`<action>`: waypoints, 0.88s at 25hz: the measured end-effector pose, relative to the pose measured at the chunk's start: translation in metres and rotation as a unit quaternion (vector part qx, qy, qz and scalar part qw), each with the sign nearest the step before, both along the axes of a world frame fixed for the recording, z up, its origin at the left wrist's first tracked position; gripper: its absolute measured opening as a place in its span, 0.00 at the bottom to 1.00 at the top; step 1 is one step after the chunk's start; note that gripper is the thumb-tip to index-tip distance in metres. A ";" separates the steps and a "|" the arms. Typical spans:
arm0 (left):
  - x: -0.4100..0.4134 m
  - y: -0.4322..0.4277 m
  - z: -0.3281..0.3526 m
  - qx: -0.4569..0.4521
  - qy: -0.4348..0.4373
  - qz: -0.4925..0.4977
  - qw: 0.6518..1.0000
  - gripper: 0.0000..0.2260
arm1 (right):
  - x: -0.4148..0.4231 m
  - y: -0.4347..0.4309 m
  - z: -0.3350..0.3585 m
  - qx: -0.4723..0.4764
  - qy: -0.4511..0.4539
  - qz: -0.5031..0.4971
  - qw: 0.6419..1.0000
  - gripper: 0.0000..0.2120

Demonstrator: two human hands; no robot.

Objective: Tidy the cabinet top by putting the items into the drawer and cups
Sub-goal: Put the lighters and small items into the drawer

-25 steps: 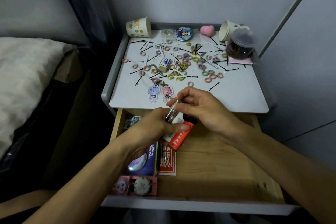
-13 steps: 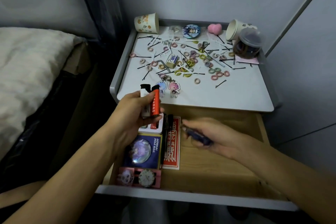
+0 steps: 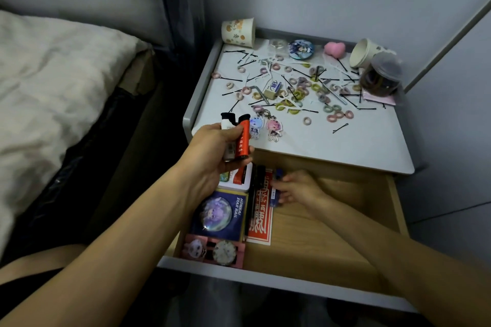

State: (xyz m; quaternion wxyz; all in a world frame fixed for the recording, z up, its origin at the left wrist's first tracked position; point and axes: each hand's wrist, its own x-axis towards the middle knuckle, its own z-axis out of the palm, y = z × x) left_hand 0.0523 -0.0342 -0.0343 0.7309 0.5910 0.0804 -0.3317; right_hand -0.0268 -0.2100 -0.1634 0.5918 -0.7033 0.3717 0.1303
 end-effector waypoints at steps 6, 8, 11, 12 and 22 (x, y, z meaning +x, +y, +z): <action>0.003 0.000 -0.002 0.002 0.001 -0.003 1.000 0.06 | 0.013 0.006 -0.019 -0.062 0.001 0.019 0.998 0.09; 0.003 -0.001 -0.001 0.002 -0.001 -0.006 1.000 0.05 | 0.016 0.005 -0.021 -0.051 -0.009 -0.001 0.999 0.10; 0.003 -0.002 -0.002 0.009 -0.002 -0.008 1.000 0.06 | 0.019 0.006 -0.025 -0.040 -0.018 -0.010 0.999 0.12; 0.003 -0.003 -0.002 0.011 -0.001 -0.009 1.000 0.08 | 0.019 0.006 -0.025 -0.040 -0.020 -0.012 0.999 0.12; 0.000 -0.005 -0.007 0.023 -0.012 -0.033 0.999 0.06 | -0.003 0.006 0.015 -0.143 -0.036 0.075 0.986 0.09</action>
